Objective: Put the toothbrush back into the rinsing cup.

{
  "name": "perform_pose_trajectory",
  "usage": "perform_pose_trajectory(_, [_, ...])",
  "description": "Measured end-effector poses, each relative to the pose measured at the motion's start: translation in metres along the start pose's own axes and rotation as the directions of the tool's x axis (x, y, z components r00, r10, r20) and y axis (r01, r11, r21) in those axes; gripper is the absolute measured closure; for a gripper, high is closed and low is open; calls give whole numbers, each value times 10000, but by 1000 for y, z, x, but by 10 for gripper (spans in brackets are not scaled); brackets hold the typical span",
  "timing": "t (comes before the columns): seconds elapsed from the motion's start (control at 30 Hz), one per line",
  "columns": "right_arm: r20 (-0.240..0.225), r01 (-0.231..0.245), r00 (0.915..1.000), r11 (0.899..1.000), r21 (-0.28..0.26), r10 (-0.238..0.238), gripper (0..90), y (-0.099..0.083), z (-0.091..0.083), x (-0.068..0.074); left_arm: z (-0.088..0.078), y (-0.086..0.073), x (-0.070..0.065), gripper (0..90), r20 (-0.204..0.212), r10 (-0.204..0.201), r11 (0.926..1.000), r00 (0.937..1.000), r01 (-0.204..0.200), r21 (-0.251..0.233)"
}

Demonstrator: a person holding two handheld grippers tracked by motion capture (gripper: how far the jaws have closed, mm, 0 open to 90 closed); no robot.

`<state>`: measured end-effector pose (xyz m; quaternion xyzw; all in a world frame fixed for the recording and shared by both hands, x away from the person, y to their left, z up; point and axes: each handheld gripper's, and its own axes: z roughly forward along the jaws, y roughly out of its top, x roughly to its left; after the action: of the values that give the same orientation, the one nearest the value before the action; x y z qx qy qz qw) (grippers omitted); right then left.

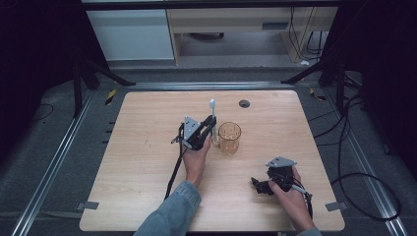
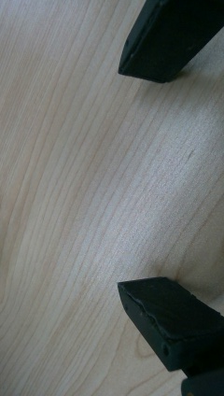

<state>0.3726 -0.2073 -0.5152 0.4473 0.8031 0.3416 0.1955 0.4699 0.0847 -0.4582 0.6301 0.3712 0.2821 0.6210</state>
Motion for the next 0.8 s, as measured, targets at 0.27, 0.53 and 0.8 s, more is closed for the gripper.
perform_pose_trajectory(0.27, [0,2,10000,10000,0,-2,6,0,0,0,0,-2,-2,785,-7,80,9999,10000,-79,69])
perform_pose_trajectory(0.53, [-13,6,10000,10000,-2,-6,6,0,0,0,-1,-4,-4,785,-1,109,9999,9999,-109,32])
perform_pose_trajectory(0.8, [-7,6,10000,10000,-3,-6,5,0,0,0,-1,-8,-1,784,-33,50,10000,10000,-50,80])
